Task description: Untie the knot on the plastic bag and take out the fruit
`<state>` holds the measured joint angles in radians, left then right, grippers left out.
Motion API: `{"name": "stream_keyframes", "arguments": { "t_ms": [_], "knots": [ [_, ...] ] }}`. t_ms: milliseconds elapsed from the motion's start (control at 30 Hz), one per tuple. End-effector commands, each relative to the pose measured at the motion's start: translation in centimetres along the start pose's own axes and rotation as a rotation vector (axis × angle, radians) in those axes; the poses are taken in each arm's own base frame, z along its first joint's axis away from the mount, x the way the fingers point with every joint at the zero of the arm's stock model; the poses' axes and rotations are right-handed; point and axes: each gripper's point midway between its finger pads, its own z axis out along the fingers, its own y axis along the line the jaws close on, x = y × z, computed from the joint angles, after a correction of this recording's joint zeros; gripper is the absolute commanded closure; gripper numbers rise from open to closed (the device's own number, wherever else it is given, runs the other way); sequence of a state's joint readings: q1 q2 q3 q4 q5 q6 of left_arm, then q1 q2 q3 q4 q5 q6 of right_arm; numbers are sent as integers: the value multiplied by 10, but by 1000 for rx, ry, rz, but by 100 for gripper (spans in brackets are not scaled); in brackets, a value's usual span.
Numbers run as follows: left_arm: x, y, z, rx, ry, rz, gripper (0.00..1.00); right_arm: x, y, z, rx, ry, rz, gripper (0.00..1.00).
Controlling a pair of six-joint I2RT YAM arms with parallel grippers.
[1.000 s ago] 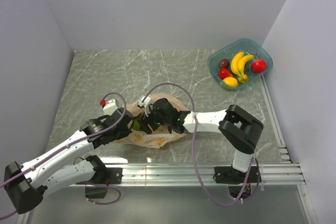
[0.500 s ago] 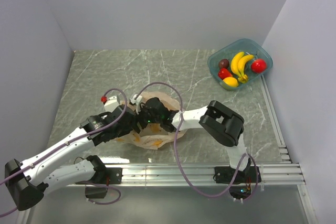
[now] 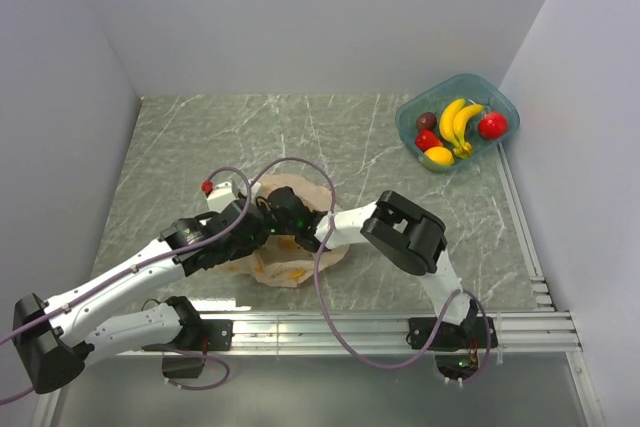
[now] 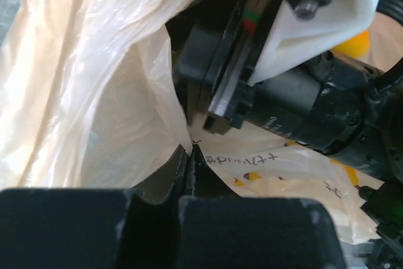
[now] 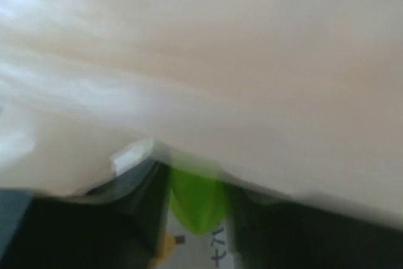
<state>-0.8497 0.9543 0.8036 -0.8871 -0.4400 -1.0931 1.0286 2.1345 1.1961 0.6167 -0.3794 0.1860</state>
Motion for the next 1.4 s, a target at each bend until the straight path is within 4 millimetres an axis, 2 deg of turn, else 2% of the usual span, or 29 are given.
{"name": "stream_keyframes", "arguments": {
  "t_ms": [0, 67, 133, 167, 200, 233, 267, 333, 367, 433, 467, 533, 567, 600, 667, 733, 933, 967, 1200, 1333, 1367],
  "knots": [
    [-9, -17, -8, 64, -24, -27, 100, -10, -4, 2, 54, -33, -14, 73],
    [-10, -14, -8, 60, -36, -33, 99, -14, -3, -4, 68, -35, -28, 86],
    [-9, -9, -8, 47, -41, -36, 100, -10, -5, -13, 86, -20, -32, 92],
    [-9, -7, -7, 41, -43, -35, 99, -18, -4, -19, 93, -31, -47, 97],
    [-10, -3, -7, 29, -53, -37, 100, -11, -4, -25, 102, -16, -49, 99],
    [-10, -2, -6, 24, -58, -37, 99, -10, -8, -30, 122, -8, -49, 100],
    [-10, 1, -5, 14, -61, -34, 99, -17, -8, -36, 133, -17, -60, 100],
    [-10, 3, -3, 4, -67, -31, 99, -10, -14, -49, 162, 3, -56, 100],
    [-8, 5, -1, -7, -66, -29, 100, -17, -13, -57, 166, -9, -63, 100],
    [-7, 6, 2, -11, -64, -25, 99, -8, -19, -70, 191, 18, -55, 100],
    [-4, 8, 4, -18, -59, -22, 99, -15, -17, -77, 199, 8, -73, 100],
    [-1, 8, 7, -16, -53, -20, 100, -6, -18, -89, 222, 38, -74, 100],
    [1, 8, 9, -15, -51, -19, 99, -16, -16, -96, 234, 15, -78, 100],
    [2, 8, 10, -12, -49, -18, 99, -10, -18, -103, 249, 23, -74, 100],
    [4, 8, 13, -11, -44, -17, 100, -20, -17, -115, 275, -11, -71, 100],
    [5, 8, 15, -12, -42, -12, 99, -17, -19, -126, 299, -4, -73, 100],
    [10, 2, 22, 12, -36, -4, 100, -57, -4, -162, 325, -110, -103, 100],
    [10, 2, 23, 11, -35, 0, 99, -72, 1, -170, 322, -144, -118, 100],
    [7, -5, 30, 23, -50, 27, 99, -132, 21, -213, 325, -297, -156, 100],
    [7, -10, 34, 37, -49, 40, 100, -168, 18, -249, 387, -392, -168, 100],
    [6, -11, 35, 44, -52, 45, 99, -180, 8, -262, 442, -423, -165, 100]
  ]
}}
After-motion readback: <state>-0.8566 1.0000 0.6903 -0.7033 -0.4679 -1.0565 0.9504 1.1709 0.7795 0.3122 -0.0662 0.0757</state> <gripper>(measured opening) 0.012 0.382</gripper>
